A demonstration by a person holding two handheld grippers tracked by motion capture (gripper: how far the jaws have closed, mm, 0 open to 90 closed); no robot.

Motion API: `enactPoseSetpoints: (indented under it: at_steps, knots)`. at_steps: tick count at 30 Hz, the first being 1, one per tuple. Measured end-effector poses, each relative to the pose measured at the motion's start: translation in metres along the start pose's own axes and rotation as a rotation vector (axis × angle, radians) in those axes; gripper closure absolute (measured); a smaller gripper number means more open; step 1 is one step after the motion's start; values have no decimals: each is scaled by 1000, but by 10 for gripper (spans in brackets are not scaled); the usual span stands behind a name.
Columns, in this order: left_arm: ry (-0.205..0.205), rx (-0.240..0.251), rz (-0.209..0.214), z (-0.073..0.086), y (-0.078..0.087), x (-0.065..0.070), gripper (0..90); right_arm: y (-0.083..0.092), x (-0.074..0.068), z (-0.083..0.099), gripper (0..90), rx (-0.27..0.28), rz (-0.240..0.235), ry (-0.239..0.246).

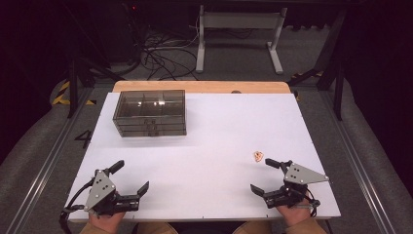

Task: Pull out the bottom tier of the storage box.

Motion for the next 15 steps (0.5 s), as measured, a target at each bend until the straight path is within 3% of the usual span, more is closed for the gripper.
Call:
enactPoseSetpoints:
  at_steps: [15]
  knots:
    - [16,-26,26,-7,-7,-3,13,-3,-1,4,27,-16,-25,-19]
Point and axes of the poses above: each handheld gripper's, and its own axes: y roughly backward along the jaws, z roughly out of its underside, x roughly to its right, the point moved 7 cm from there along -y, roughly forward along the jaws, and after that the axes turned 5 degrees about -y, right-handed, at the moved point
